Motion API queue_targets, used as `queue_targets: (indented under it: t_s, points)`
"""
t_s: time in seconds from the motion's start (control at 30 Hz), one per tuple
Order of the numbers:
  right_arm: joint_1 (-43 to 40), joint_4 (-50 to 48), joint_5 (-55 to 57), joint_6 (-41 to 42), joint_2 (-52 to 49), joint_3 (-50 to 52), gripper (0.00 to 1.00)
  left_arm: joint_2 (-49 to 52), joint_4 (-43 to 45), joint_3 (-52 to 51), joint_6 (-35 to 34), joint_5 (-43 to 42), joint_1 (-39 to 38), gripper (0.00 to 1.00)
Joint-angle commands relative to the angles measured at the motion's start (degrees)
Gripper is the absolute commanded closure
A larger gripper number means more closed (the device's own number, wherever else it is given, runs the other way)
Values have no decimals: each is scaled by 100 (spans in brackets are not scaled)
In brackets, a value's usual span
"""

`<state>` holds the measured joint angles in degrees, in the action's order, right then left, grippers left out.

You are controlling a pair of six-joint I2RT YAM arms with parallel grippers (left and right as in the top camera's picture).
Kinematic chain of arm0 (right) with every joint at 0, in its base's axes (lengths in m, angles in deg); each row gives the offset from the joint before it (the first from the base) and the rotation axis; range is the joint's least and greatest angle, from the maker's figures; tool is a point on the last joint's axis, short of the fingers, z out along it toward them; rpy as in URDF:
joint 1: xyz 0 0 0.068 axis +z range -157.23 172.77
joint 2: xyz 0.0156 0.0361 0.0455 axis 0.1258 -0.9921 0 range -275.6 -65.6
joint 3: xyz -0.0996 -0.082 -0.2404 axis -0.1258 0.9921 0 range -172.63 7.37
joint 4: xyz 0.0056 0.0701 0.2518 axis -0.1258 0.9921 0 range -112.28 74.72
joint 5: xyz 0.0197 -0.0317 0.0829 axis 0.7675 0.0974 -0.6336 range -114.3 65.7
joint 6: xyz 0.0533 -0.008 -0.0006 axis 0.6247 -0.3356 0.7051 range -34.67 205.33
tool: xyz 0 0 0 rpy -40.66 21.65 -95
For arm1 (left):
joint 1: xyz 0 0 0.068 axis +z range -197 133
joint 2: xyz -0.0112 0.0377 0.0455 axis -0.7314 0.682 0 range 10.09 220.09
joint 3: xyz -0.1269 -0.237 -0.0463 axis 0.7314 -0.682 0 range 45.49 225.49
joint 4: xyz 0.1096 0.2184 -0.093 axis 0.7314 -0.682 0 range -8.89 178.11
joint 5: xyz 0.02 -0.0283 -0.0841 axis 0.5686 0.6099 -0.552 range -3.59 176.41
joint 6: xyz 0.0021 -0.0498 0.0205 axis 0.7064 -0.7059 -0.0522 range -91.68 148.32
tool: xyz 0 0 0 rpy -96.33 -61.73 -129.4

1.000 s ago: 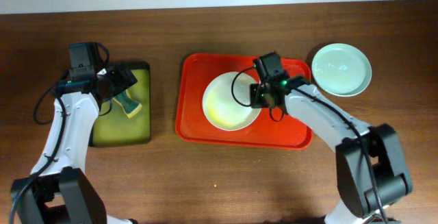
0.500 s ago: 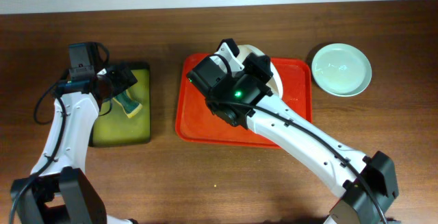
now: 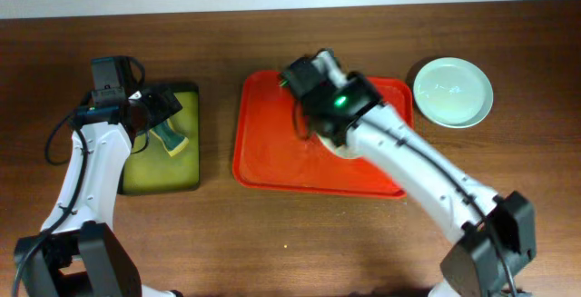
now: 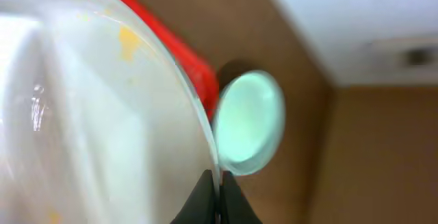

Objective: Clean dirty plates on tray and stack at the side
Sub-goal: 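Lift cream plate with right gripper and stack it on the plates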

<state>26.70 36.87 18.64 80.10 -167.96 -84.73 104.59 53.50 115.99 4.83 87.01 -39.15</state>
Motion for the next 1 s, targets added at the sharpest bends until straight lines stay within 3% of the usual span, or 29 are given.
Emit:
queue_targets:
  t_s: [0.0,0.1,0.2,0.27,0.37,0.53,0.67,0.7,0.73,0.8,0.9,0.97]
  points:
    - [-890,-7,-1779,785,90,26,96,20,-2,15,20,-42,20,1]
    - [-2002,-190,-3198,741,79,28,96,20,-2,15,20,-44,20,1]
    - [-3628,-461,-4894,745,63,140,96,20,-2,15,20,-44,20,1]
    - [-4568,-623,-5497,754,63,313,96,20,-2,15,20,-44,20,1]
    - [-5783,-1231,-5606,1478,61,813,96,20,-2,15,20,-44,20,1]
    - [-6402,-2942,-5604,1843,-31,1631,96,20,-2,15,17,-44,20,1]
    - [-6314,-3359,-5580,1843,-431,1668,96,20,-2,15,20,-42,20,1]
    - [-6321,-3480,-5580,1843,-573,1665,89,20,-2,15,20,-42,20,1]
    - [-6321,-3541,-5578,1840,-634,1668,70,20,-2,15,20,-42,20,1]
    - [-6308,-3606,-5587,1840,-673,1668,61,20,-2,15,20,-42,20,1]
    - [-6284,-3491,-6050,1838,-525,1655,5,20,-2,15,20,-44,20,1]
    - [-6284,-3237,-6559,1845,-240,1655,1,20,0,15,20,-44,20,1]
